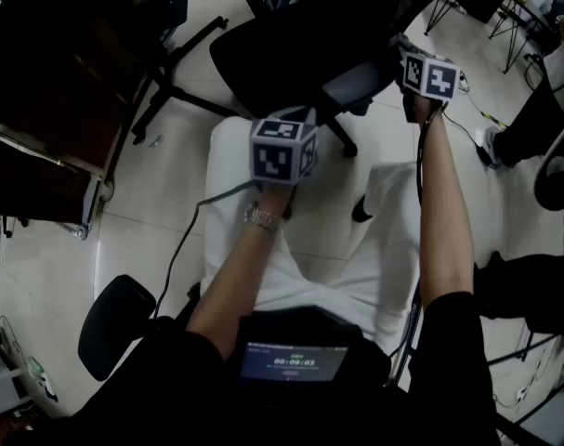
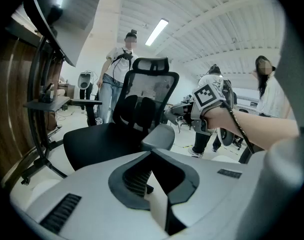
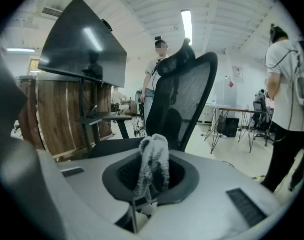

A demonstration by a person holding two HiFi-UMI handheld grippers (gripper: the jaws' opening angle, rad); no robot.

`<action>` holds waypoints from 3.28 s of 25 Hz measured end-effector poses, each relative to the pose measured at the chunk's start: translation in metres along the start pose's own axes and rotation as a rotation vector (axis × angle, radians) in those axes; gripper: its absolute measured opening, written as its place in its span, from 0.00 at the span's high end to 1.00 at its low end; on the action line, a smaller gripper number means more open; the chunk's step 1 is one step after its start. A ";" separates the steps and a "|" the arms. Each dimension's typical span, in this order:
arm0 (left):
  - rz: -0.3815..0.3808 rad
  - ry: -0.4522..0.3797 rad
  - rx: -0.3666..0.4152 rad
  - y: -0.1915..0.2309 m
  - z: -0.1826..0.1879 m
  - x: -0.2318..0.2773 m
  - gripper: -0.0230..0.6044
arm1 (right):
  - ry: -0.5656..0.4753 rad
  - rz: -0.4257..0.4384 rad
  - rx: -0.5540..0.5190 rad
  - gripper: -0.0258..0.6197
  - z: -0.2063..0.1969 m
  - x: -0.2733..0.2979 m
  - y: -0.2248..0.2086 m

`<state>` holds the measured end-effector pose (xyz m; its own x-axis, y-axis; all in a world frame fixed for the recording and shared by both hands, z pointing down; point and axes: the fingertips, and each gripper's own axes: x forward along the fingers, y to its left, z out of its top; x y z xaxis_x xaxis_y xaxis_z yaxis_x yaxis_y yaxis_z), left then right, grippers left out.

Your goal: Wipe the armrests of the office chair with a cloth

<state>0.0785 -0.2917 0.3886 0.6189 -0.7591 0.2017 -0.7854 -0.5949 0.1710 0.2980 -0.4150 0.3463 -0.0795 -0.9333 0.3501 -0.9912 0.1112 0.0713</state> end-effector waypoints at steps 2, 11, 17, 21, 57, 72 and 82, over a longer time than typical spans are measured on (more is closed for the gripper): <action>-0.004 0.042 -0.015 -0.006 -0.020 -0.015 0.96 | 0.092 0.010 -0.011 0.89 -0.043 0.003 0.009; -0.006 0.084 -0.031 -0.007 -0.041 -0.030 0.96 | 0.201 0.100 -0.040 0.89 -0.115 0.013 0.058; 0.001 0.088 -0.033 -0.003 -0.045 -0.029 0.96 | 0.212 0.164 -0.169 0.89 -0.120 -0.005 0.103; 0.006 0.122 -0.032 -0.007 -0.052 -0.020 0.96 | 0.202 0.217 -0.165 0.89 -0.122 -0.025 0.135; -0.006 0.132 -0.067 0.004 -0.054 -0.023 0.96 | 0.019 0.148 0.112 0.89 -0.119 -0.017 0.072; -0.010 0.124 -0.063 -0.002 -0.049 -0.028 0.96 | -0.027 0.328 -0.019 0.89 -0.076 -0.047 0.134; 0.004 0.141 -0.054 0.005 -0.054 -0.033 0.96 | 0.330 0.012 -0.091 0.89 -0.116 0.032 0.031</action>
<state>0.0546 -0.2552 0.4346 0.6138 -0.7145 0.3357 -0.7887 -0.5738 0.2208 0.2772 -0.4015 0.4678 -0.0380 -0.7728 0.6335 -0.9758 0.1654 0.1432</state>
